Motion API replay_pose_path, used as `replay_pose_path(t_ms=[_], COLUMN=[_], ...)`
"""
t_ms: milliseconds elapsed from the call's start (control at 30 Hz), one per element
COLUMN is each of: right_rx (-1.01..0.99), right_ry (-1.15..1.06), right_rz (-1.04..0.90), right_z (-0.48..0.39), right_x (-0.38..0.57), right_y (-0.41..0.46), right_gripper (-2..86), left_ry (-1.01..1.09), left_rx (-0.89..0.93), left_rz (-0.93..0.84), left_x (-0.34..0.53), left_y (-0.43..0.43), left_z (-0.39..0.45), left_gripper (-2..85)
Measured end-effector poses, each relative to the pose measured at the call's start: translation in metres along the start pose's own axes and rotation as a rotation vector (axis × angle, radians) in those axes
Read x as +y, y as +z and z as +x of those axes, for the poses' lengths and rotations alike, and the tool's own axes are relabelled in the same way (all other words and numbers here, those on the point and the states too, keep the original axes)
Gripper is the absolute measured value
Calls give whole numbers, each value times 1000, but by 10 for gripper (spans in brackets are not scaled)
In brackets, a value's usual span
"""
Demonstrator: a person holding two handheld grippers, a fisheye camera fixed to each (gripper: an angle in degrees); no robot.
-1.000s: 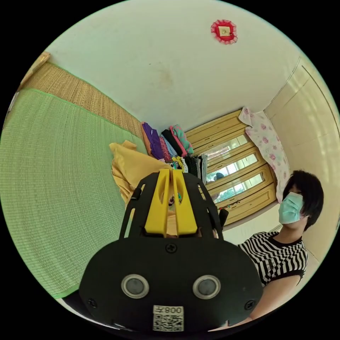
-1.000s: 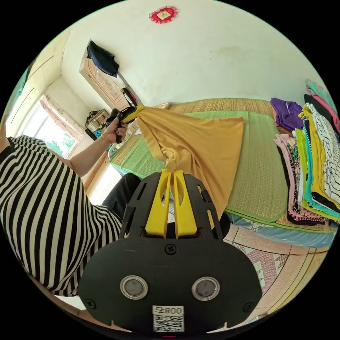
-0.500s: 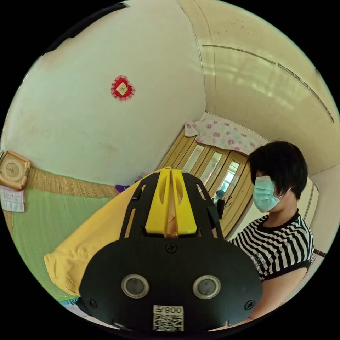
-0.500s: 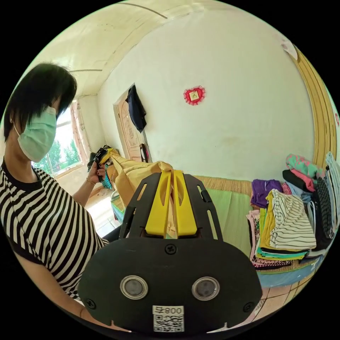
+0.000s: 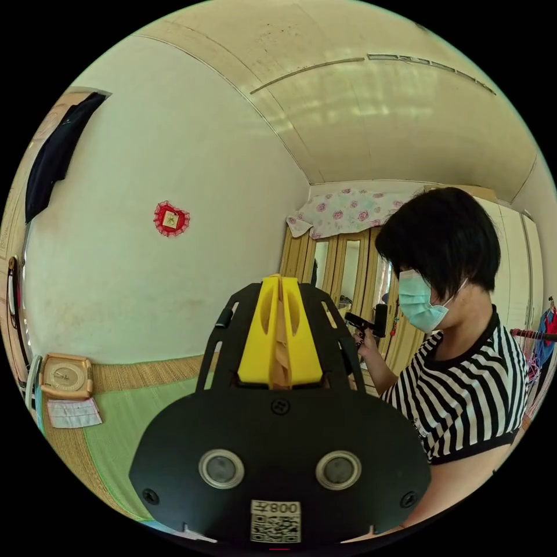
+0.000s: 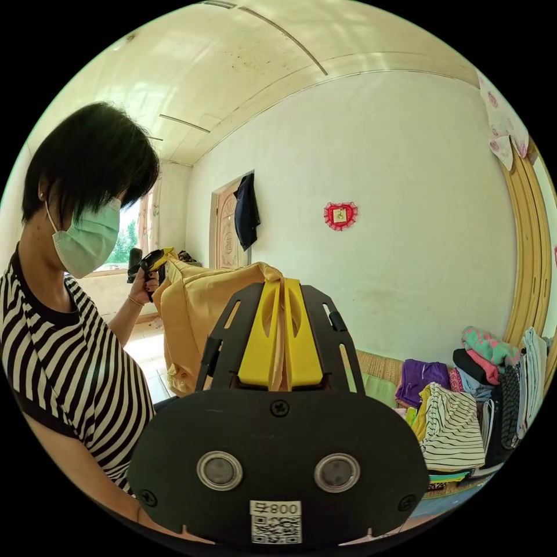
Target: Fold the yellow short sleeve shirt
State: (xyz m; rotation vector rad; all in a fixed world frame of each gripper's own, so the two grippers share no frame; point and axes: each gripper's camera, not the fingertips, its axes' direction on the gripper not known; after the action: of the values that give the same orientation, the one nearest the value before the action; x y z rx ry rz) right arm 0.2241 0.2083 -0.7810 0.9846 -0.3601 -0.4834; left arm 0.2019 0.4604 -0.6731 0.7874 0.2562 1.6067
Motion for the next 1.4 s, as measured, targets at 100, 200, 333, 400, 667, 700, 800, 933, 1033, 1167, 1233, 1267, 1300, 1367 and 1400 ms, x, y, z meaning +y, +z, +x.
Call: replay_pose_path(t_ms=[100, 200, 333, 400, 667, 700, 800, 933, 1033, 1167, 1233, 1267, 1300, 1367, 1400], right_rx=[3, 21, 52, 40, -13, -18, 40, 65, 26, -21, -35, -29, -18, 10, 32], right_ry=[1, 7, 27, 64, 285, 328, 441, 545, 610, 629, 616, 602, 584, 556, 541], right_rz=[-12, -65, -165, -252, -618, -684, -843, -941, -972, -1016, -1004, -999, -1002, -1030, -1053], right_z=[17, 43, 89, 130, 268, 286, 321, 343, 344, 317, 301, 290, 281, 269, 262], right_x=[4, 6, 15, 29, 129, 153, 223, 308, 372, 439, 452, 458, 463, 472, 479], right_y=[34, 89, 184, 265, 565, 608, 691, 739, 752, 766, 773, 778, 785, 799, 810], right_gripper=[7, 7, 8, 8, 15, 17, 20, 31, 49, 68, 74, 76, 78, 80, 80], left_ry=[-6, -30, -112, -162, -497, -544, -649, -749, -781, -816, -826, -824, -815, -788, -763], left_rx=[-17, -36, -106, -170, -380, -376, -446, -466, -444, -442, -472, -477, -474, -479, -475], left_rz=[-9, -33, -90, -127, -357, -377, -518, -661, -704, -766, -804, -804, -806, -843, -884], left_x=[2, 2, 11, 21, 113, 134, 192, 273, 318, 359, 374, 375, 378, 382, 386], left_y=[3, 19, 63, 89, 217, 236, 279, 306, 299, 282, 276, 276, 279, 290, 302], left_z=[-18, -52, -129, -170, -377, -405, -466, -505, -500, -475, -457, -451, -441, -425, -415], left_gripper=[6, 6, 6, 7, 15, 19, 31, 47, 60, 77, 88, 91, 95, 98, 100])
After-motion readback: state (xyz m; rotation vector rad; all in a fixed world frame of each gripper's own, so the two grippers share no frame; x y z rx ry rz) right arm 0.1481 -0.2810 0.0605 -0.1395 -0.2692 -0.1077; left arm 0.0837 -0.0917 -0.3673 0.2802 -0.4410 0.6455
